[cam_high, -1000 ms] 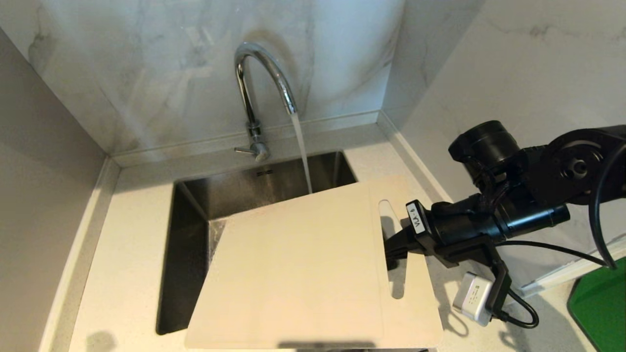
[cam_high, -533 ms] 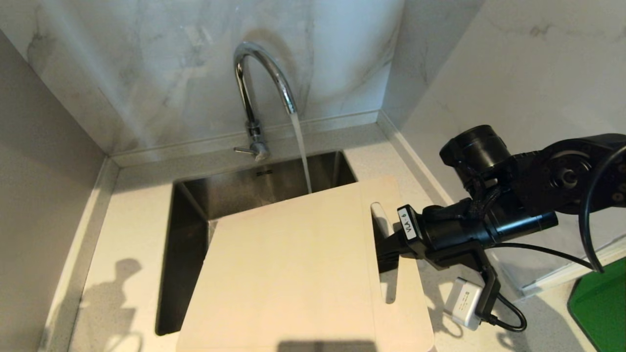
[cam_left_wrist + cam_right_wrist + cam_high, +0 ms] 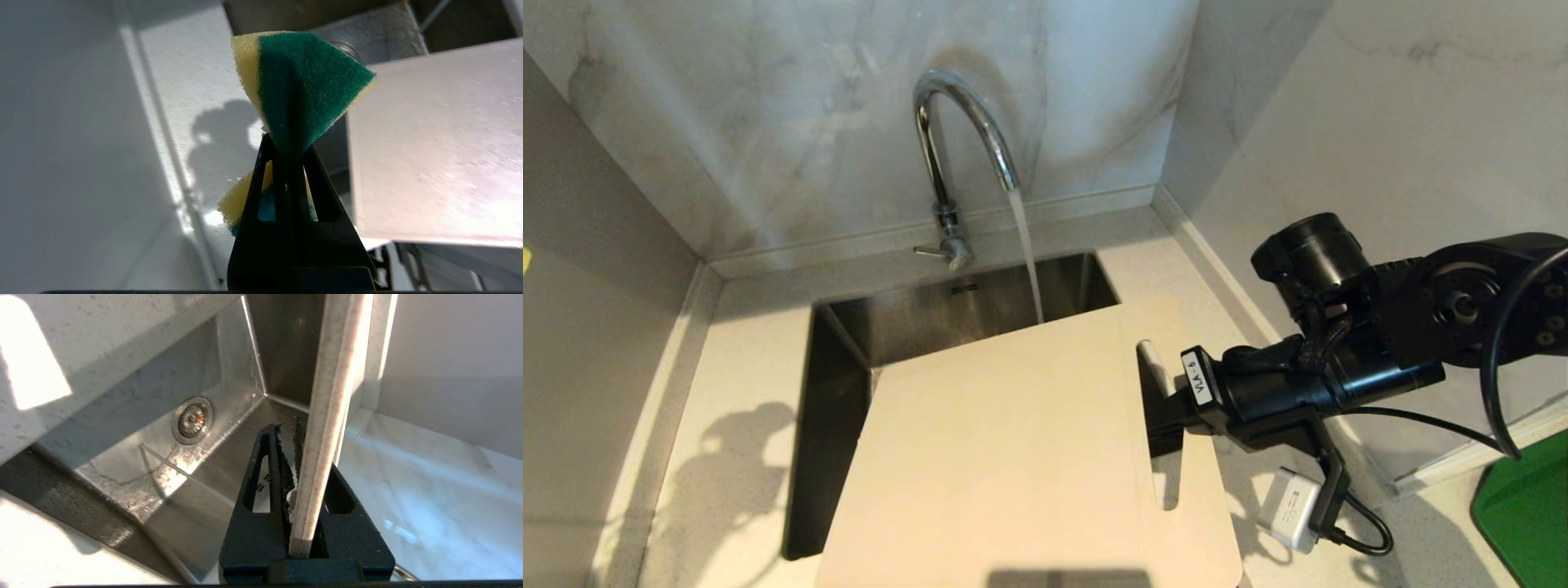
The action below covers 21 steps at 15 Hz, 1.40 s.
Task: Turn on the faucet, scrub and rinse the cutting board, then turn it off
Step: Scrub the cutting board underwater
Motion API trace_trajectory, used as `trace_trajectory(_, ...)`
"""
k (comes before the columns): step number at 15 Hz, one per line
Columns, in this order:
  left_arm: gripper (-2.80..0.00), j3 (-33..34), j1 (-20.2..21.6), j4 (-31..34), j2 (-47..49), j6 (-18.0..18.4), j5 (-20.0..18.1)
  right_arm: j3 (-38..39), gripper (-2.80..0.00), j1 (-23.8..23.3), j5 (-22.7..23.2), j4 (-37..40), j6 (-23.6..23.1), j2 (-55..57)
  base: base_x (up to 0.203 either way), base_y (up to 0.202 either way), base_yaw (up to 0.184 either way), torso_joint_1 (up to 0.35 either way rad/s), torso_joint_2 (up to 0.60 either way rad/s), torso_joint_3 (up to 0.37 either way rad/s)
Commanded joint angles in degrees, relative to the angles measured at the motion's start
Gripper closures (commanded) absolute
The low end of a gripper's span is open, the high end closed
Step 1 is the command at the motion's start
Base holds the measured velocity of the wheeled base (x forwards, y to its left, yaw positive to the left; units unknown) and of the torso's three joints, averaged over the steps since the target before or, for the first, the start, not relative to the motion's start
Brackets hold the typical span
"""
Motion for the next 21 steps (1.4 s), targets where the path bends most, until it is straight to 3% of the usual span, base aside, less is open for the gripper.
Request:
trace_trajectory(1, 0.00, -2.91, -7.14, 2.26, 3.76, -3.54, 3.25, 0.30, 0.00, 1.45, 0.22, -1.30, -0.89, 0.48, 0.000, 0.000, 0.000, 0.000, 0.00, 0.000)
trace_trajectory(5, 0.00, -3.69, -19.80, 3.43, 7.88, -9.58, 10.44, 0.24, 0.00, 3.27, -0.07, -2.08, -0.89, 0.56, 0.000, 0.000, 0.000, 0.000, 0.00, 0.000)
trace_trajectory(8, 0.00, -5.15, -25.51, 3.63, 12.86, -16.76, 12.25, -0.20, 0.00, 4.63, -0.92, -2.08, -0.89, 0.73, 0.000, 0.000, 0.000, 0.000, 0.00, 0.000)
trace_trajectory(12, 0.00, -9.06, -29.85, 5.62, 19.37, -22.56, 12.34, 0.07, 0.00, 5.43, -1.18, -3.91, -0.89, 1.61, 0.000, 0.000, 0.000, 0.000, 0.00, 0.000)
trace_trajectory(21, 0.00, -20.04, -38.00, 5.39, 32.56, -30.02, 12.38, -0.37, 0.00, 5.52, -1.18, -4.19, -0.89, 1.98, 0.000, 0.000, 0.000, 0.000, 0.00, 0.000)
